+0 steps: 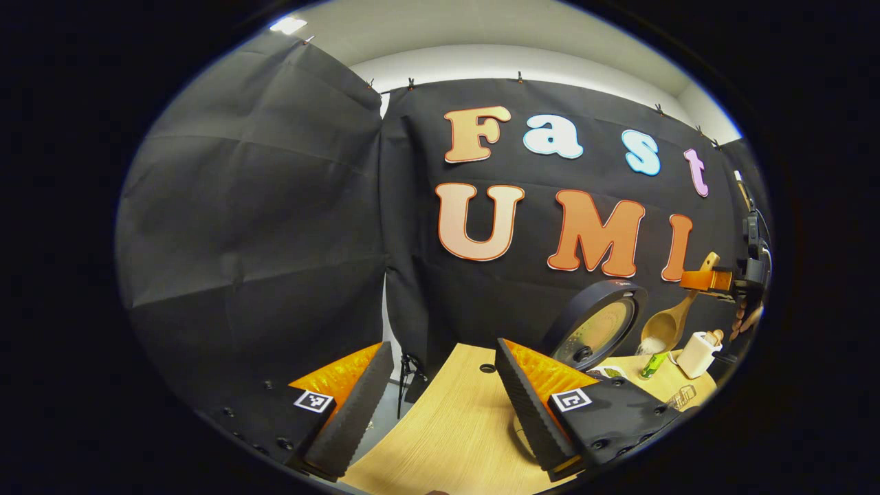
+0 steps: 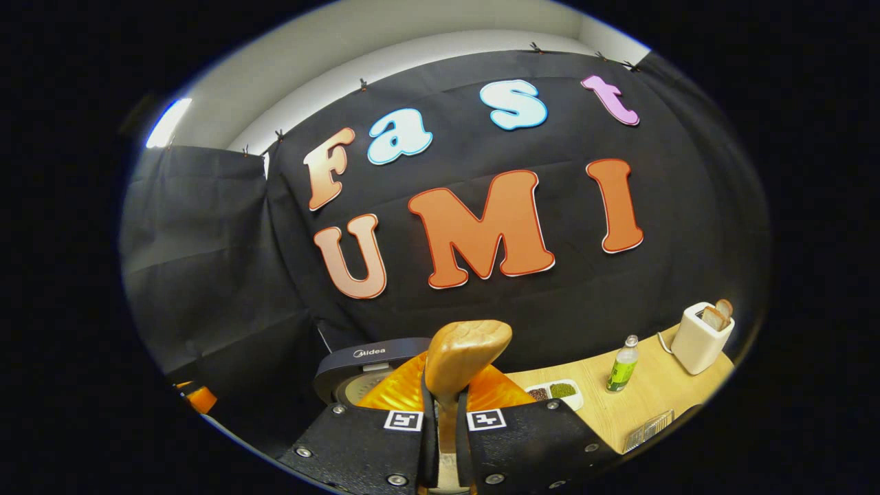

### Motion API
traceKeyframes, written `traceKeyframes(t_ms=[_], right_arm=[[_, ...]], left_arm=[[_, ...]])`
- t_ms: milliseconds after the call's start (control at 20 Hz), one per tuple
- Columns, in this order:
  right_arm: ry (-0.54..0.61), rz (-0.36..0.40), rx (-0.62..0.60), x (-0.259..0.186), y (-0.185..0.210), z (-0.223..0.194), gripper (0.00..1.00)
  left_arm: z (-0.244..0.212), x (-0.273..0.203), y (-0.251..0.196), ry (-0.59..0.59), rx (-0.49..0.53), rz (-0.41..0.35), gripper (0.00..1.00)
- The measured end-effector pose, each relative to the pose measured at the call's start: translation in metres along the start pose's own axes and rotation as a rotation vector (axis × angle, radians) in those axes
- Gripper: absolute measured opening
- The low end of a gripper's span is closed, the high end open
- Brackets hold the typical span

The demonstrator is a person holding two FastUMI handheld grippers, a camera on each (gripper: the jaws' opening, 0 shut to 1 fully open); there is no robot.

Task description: Close the left gripper, press the button to open the rice cooker; take a wooden spoon from the chopstick holder with the right hand, scoop a spoonful of rice and pour it into the rice cooker, then put the wooden spoon back into the chopstick holder.

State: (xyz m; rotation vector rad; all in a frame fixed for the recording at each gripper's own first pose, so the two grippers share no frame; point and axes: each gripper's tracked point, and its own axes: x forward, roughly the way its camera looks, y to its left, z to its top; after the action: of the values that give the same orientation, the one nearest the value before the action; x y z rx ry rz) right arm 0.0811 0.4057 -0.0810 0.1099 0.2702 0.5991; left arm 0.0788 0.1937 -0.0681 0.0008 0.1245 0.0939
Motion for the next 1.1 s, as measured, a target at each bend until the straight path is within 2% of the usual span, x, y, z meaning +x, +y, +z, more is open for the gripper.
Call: traceKeyframes(t_ms=[500,750,1100], right_arm=[[-0.037,0.045,-0.173,-0.003,0.020,0.003,0.09],[-0.055,0.054,-0.289,-0.007,0.032,0.002,0.09],[-0.048,0.080,-0.416,-0.006,0.047,-0.018,0.09]], left_arm=[[-0.003,-0.001,-0.001,-0.001,-0.008,-0.007,0.99],[-0.003,-0.003,0.002,0.000,-0.006,-0.001,0.97],[-0.007,-0.007,0.000,0.003,0.012,0.006,0.97]])
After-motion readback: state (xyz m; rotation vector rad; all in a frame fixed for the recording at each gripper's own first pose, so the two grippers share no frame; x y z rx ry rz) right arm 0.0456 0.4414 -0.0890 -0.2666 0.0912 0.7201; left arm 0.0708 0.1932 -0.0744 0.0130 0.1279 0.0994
